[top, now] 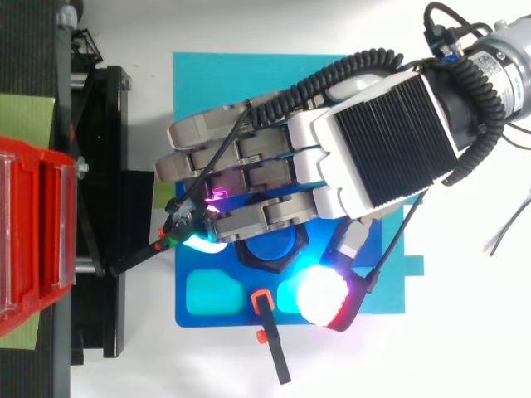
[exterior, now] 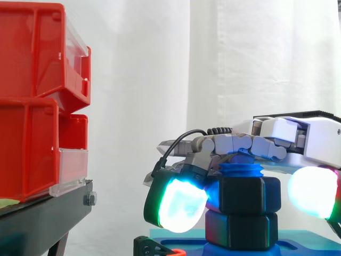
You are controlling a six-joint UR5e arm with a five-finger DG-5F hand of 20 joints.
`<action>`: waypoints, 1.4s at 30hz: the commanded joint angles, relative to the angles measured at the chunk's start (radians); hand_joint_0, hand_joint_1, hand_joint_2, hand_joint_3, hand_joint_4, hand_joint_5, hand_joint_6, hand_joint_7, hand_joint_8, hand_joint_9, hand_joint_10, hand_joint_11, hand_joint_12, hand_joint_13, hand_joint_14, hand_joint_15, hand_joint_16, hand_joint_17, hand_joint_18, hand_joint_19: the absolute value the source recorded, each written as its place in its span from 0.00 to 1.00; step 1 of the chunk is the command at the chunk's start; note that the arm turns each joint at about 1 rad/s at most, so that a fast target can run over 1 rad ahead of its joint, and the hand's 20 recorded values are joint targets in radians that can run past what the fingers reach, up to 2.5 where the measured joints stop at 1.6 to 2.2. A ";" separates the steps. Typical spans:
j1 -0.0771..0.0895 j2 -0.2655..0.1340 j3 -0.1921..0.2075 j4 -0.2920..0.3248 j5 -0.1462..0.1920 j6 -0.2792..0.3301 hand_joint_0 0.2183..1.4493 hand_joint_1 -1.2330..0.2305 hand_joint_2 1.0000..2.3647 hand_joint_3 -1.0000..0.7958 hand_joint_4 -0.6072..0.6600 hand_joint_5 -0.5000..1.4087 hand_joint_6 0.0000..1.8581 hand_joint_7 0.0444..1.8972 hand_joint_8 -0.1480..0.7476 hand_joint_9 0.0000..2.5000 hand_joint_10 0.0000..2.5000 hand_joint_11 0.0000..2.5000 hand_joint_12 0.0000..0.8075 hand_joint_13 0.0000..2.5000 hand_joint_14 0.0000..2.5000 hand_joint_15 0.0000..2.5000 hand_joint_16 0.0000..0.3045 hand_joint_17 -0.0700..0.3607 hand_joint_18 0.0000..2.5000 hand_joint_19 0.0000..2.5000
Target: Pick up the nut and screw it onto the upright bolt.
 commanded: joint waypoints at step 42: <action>-0.021 0.000 0.013 0.032 -0.063 0.018 0.19 0.78 0.00 0.28 0.67 0.23 0.27 0.49 0.42 0.30 0.00 0.00 0.33 0.23 0.00 0.00 0.11 0.34 0.11 0.00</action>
